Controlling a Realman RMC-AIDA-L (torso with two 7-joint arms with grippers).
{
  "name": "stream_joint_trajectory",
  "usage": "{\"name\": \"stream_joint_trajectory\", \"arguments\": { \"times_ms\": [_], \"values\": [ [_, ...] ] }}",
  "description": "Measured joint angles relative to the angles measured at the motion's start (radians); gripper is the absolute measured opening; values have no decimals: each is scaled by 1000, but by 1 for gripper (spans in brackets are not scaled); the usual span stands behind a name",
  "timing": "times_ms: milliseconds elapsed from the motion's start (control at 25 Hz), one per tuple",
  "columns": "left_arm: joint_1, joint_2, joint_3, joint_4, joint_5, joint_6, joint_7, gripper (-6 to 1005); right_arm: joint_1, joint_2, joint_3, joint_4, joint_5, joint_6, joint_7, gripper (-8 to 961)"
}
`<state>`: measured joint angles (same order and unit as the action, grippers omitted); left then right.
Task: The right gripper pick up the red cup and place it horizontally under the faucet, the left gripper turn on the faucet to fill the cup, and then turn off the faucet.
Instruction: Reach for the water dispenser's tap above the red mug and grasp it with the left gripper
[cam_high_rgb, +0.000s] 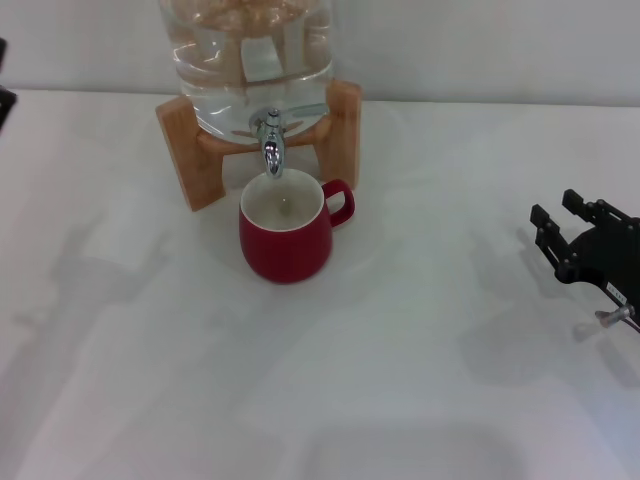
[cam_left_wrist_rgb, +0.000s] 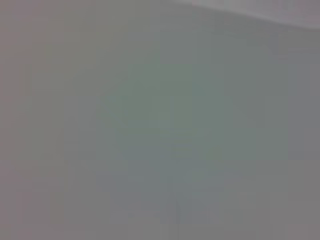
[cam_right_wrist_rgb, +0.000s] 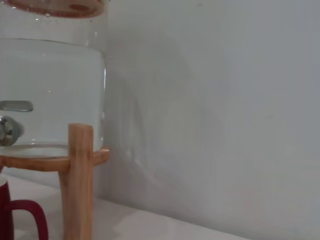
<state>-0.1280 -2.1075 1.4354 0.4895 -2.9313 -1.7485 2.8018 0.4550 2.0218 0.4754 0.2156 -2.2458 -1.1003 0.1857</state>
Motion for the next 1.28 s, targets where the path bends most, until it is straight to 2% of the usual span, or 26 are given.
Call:
{"name": "stream_joint_trajectory", "arguments": {
  "times_ms": [240, 520, 640, 840, 1000, 1120, 1280],
  "values": [
    [-21, 0, -58, -39, 0, -32, -7, 882, 2, 0, 3, 1, 0, 1, 0, 394],
    [-7, 7, -16, 1, 2, 15, -6, 880, 2, 0, 3, 3, 0, 1, 0, 394],
    [45, 9, 61, 119, 2, 146, -4, 880, 2, 0, 3, 4, 0, 1, 0, 394],
    [207, 18, 229, 474, 5, 517, -1, 880, 1, 1, 3, 5, 0, 2, 0, 394],
    [335, 26, 317, 734, 7, 788, -25, 879, 0, 1, 3, 5, 0, 2, 1, 394],
    [407, 29, 359, 884, 29, 940, -72, 879, 0, 2, 1, 5, 0, 2, 1, 394],
    [472, 29, 375, 1011, 129, 1074, -198, 879, 1, 2, 0, 5, -2, 8, 1, 394]
  ]
}}
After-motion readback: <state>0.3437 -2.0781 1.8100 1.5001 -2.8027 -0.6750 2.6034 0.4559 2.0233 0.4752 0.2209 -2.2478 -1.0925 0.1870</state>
